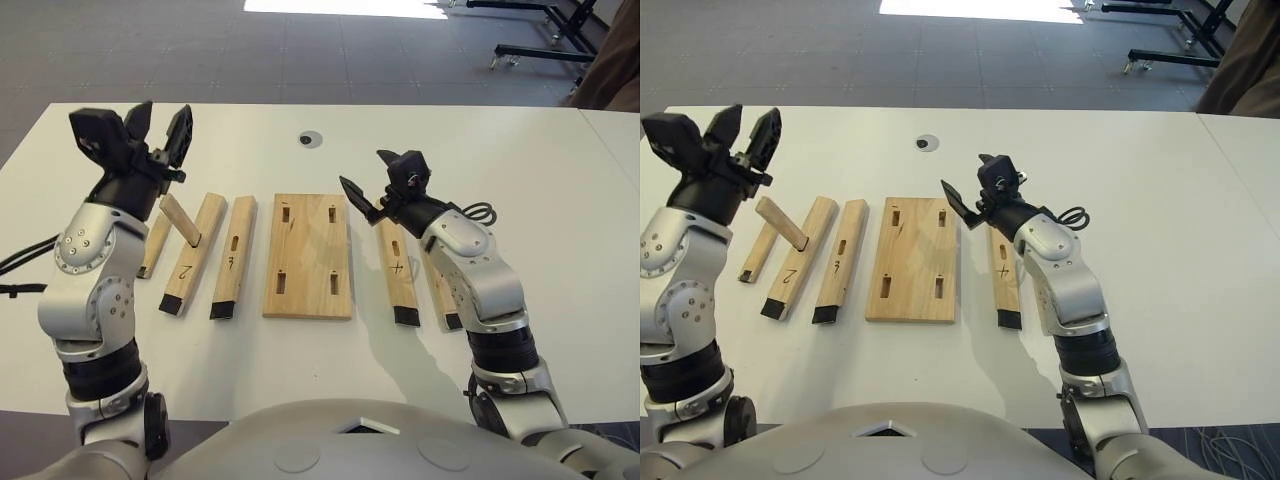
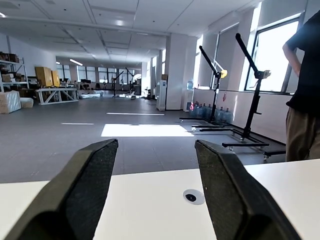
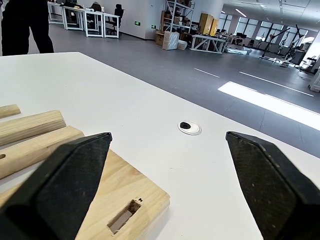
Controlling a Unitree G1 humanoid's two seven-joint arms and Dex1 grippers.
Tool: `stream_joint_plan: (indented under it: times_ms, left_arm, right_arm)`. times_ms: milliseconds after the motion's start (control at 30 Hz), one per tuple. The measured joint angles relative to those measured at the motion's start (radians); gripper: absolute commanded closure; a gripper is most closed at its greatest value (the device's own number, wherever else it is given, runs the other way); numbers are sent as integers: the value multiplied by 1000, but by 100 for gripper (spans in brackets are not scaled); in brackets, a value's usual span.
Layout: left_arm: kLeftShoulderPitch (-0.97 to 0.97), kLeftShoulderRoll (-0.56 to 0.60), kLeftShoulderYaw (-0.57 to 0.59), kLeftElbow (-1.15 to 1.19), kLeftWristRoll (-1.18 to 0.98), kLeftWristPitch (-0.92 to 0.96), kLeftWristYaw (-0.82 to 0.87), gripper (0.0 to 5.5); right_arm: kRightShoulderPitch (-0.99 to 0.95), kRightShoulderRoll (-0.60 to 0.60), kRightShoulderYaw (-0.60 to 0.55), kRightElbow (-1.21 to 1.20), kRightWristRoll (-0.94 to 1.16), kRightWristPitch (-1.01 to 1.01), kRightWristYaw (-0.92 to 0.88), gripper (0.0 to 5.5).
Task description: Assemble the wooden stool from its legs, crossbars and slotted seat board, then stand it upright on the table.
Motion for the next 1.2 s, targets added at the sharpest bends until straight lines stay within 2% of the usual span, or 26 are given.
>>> stream_joint_plan:
  times_ms: [167,300,400,500,633,700,800,967,1200]
  left_arm:
    - [-133,39,40,64,-18,26,15,267]
    - [-136,41,66,46,-40,79,43,267]
    - [-72,24,21,45,-32,95,54,267]
    - [31,-9,-100,218,57,7,3,267]
    - [15,-14,-125,434,146,-216,-47,267]
    - [10,-21,-117,471,148,-253,-58,267]
    - [9,-40,-113,429,128,-244,-61,267]
    - [0,-60,-108,290,72,-123,-39,267]
    - [-154,-25,-34,96,5,-3,28,267]
  right_arm:
    - [-2,6,3,10,-7,-17,-2,128]
    - [-3,5,3,10,-11,-18,2,128]
    - [-3,4,2,10,-17,-18,6,128]
    - [-3,1,3,19,-16,-17,18,128]
    - [-15,-5,1,37,-16,-17,44,128]
    - [-41,-15,-4,40,-15,-14,58,128]
    - [-47,-17,-13,41,-16,-15,59,128]
    - [-47,-2,-15,40,-16,-15,53,128]
    - [-43,7,-26,41,-17,-17,35,128]
